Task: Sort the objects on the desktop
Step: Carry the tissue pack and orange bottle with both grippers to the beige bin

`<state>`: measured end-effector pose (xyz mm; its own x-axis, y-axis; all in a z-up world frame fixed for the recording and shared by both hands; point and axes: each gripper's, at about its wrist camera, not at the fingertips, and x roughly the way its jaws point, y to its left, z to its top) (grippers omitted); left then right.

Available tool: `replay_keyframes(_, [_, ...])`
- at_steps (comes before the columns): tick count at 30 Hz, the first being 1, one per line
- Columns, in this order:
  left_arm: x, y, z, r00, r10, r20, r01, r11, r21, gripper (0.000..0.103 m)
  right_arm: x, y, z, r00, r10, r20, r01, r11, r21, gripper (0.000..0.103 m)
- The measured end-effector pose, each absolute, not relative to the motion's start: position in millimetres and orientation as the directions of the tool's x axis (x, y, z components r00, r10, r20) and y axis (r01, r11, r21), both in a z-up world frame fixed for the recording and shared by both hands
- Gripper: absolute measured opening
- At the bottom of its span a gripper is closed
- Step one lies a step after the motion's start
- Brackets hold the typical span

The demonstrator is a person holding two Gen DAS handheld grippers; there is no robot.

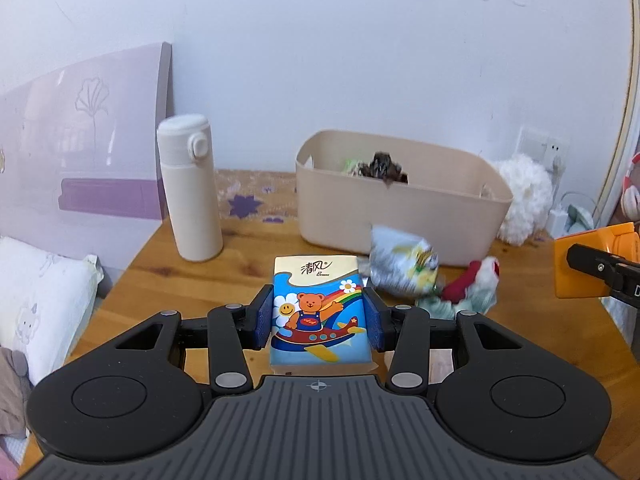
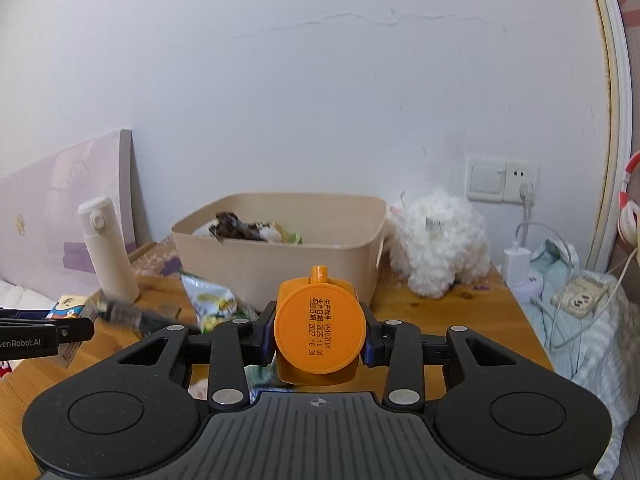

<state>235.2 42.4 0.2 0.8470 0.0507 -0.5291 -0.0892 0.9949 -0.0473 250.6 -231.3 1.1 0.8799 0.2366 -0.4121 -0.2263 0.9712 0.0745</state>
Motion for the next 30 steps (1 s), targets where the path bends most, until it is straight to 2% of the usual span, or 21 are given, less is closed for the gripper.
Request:
replay_keyframes(16, [264.8, 46.9, 36.8, 0.885, 0.060, -0.462, -0.075, 0.997, -0.015, 0.046, 274.2, -214.9, 30.9, 0.895, 0.244, -0.372, -0.241, 0.969, 0.057, 0.036])
replay_keyframes(30, [347.2, 31.2, 52.0, 0.899, 0.080, -0.430, -0.047, 0.995, 0.085, 0.046, 339.0, -199.2, 39.8, 0.894, 0.257, -0.366, -0.250, 0.966, 0.068, 0.036])
